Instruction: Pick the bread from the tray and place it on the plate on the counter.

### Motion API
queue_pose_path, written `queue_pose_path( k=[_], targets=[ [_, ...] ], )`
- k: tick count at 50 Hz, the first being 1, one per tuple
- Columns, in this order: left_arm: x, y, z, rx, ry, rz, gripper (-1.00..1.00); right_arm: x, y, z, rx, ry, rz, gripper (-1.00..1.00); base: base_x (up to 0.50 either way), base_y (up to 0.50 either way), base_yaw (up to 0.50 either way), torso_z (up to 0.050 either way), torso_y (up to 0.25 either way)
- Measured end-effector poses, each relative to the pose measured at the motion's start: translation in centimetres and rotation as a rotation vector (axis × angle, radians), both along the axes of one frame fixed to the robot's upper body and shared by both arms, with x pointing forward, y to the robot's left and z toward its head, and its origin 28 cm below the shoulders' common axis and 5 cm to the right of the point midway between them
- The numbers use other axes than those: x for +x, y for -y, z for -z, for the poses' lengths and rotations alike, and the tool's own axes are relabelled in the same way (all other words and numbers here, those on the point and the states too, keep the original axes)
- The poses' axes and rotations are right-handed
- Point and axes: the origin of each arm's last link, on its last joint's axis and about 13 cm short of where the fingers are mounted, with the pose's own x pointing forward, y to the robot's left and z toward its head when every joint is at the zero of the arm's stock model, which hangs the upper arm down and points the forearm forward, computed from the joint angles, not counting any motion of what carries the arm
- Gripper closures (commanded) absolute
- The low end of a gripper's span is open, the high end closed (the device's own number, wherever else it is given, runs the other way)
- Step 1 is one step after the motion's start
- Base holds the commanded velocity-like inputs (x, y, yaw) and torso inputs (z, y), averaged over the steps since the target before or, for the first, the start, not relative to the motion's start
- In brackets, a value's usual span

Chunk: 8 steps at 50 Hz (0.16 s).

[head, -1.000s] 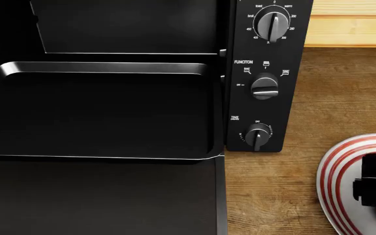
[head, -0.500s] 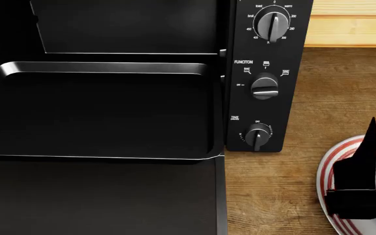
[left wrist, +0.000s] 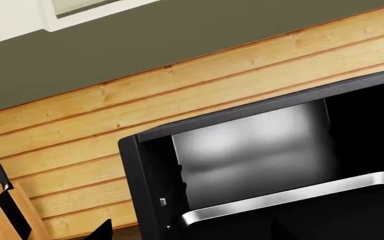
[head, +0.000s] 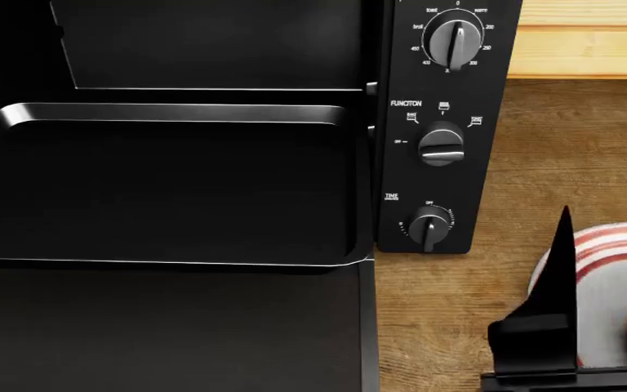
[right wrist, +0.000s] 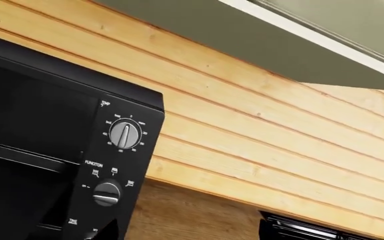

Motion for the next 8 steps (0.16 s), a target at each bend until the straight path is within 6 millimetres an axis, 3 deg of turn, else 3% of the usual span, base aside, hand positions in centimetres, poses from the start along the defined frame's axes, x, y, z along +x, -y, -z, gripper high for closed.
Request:
queue_pose_path(
  k=[8],
  targets=[
    [0.08, 0.08, -0.01, 0.001, -0.001, 0.005, -1.0, -0.88, -0.59, 0.04, -0.009, 0.007, -0.038, -1.0, 0.0, 0.0, 0.0, 0.0, 0.0]
  ],
)
